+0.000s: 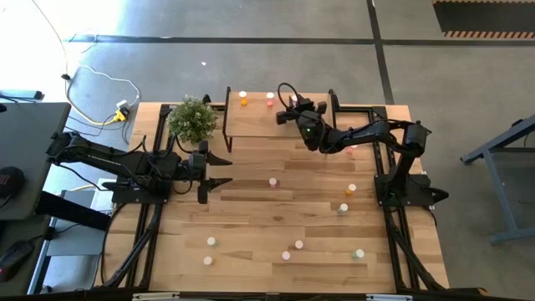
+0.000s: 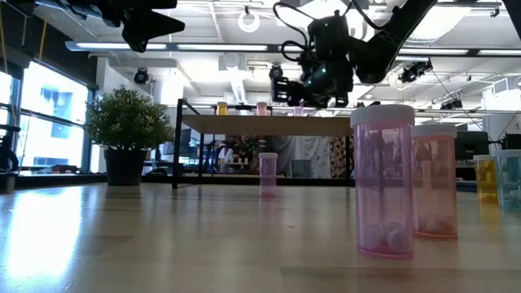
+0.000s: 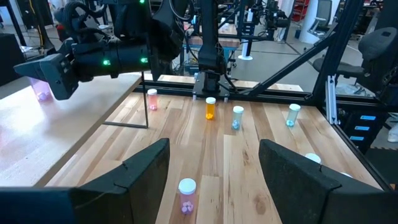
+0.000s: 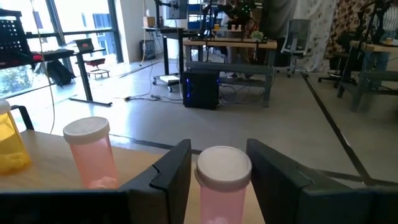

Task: Pick and place medicine bottles onto shelf by color
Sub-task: Put the bottom left purple pill bottle on the shelf, then put the top green pill bottle on the shelf

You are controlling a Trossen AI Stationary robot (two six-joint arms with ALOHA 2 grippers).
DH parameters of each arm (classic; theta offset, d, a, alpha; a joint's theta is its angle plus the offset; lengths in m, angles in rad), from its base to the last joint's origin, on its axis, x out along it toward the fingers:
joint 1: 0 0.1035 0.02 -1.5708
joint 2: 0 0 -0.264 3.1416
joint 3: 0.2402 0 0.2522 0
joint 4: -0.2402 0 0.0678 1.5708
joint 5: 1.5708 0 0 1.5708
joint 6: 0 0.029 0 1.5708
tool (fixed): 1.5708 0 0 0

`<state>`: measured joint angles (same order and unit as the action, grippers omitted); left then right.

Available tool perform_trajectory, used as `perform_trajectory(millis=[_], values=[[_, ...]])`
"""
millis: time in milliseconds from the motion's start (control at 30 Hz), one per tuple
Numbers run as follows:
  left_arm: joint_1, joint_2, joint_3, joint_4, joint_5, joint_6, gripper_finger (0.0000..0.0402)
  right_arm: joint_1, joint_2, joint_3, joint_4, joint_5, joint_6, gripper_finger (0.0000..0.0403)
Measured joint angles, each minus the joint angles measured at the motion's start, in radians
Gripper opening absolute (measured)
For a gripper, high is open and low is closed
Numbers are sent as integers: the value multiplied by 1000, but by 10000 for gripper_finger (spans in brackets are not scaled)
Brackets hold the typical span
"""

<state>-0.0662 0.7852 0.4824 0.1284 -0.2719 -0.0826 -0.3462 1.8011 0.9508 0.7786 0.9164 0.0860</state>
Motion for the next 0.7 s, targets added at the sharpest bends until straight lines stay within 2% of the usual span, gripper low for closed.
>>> perform_trajectory(millis=[700], values=[[0,0,0,-5,0,0,239,0,-4,0,125,-3,-94,147]])
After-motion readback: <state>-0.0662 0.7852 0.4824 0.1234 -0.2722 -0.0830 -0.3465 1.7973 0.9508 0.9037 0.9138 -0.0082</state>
